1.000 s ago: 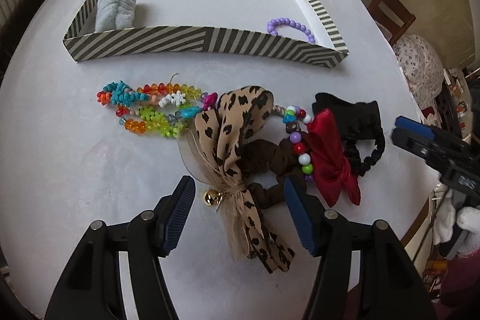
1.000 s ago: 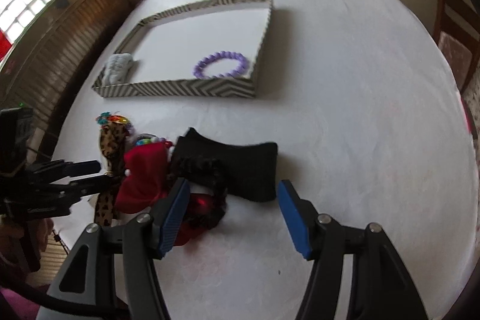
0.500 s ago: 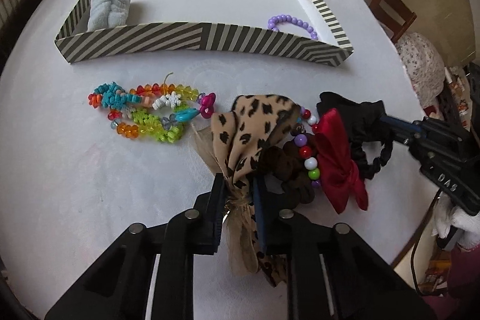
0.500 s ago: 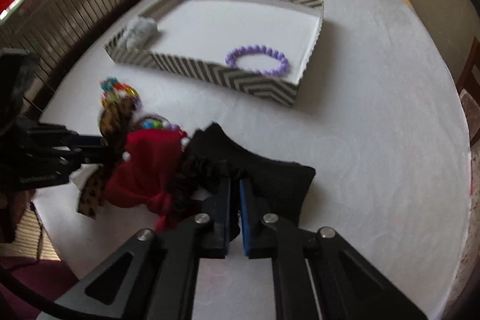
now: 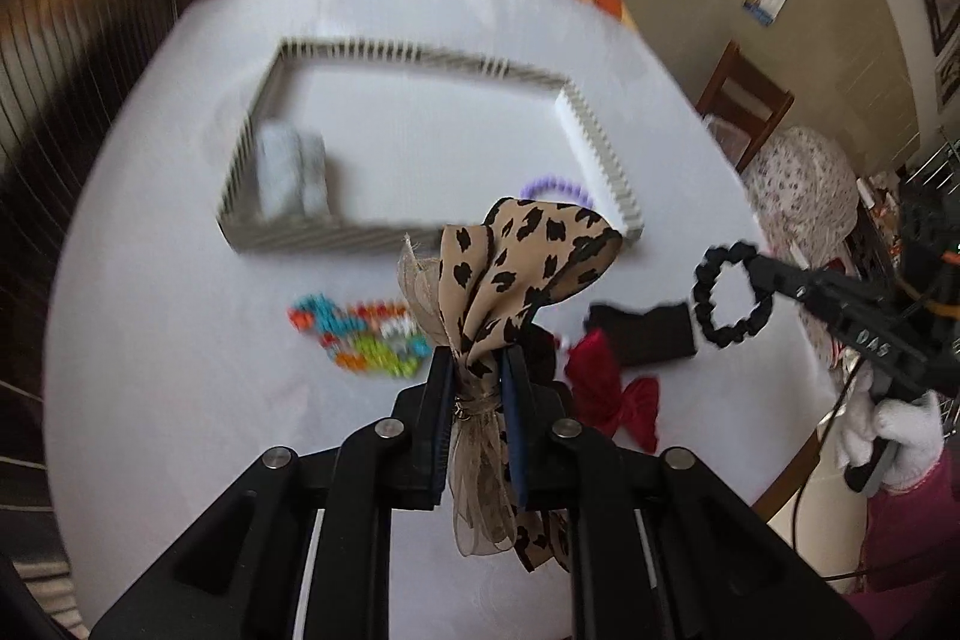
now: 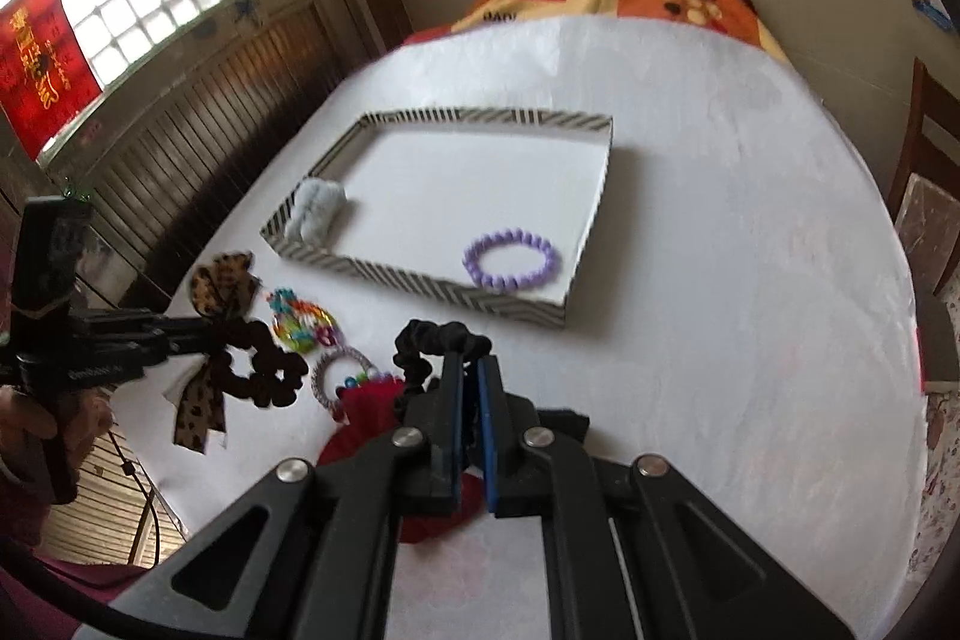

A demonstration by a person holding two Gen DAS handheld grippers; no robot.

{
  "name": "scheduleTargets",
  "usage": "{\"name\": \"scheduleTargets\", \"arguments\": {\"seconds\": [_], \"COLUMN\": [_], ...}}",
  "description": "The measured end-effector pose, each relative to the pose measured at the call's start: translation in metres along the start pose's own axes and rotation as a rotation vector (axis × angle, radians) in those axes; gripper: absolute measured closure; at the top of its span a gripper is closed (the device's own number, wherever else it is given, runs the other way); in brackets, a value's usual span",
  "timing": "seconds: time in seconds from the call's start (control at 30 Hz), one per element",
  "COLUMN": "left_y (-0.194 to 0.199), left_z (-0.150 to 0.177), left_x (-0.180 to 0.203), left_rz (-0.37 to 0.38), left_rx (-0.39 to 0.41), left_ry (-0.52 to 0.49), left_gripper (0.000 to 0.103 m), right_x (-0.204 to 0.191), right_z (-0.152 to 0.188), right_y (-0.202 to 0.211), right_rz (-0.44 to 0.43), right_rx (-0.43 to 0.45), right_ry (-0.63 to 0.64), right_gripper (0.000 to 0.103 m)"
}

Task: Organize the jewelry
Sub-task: 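Grasp the leopard-print bow scrunchie with the left tool while the right tool grasps the black scrunchie, then lower both held scrunchies into the striped tray and open both tools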

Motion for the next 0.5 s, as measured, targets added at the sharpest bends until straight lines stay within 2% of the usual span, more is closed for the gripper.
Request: {"name": "scheduleTargets", "arguments": {"seconds": [0.23,0.5], "left_y": [0.02,0.005], "left_z": [-0.045,-0.089], "left_x": [0.0,-0.002], "left_rz": [-0.015,-0.104], "left_rx": [0.096,0.153], "left_ry": [-0.008,-0.042], "left_gripper": [0.097,0.097], "right_x": [-0.008,-0.004], "right_z": [-0.029,-0.065], "right_y": [-0.003,-0.014], "right_rz": [0.014,0.037], "right_rx": [0.031,0.044], "right_ry": [0.017,0.045], "right_gripper": [0.098,0.098]}}
Point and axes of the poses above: each gripper's, at about its wrist camera, not at the fingertips, and y roughly against the way its jaws point, x to its right, z to its underside, the point moved 10 cm from there along -y, roughly the way its jaws point, and after that the axes turned 12 degrees about y, right-handed, at the moved point
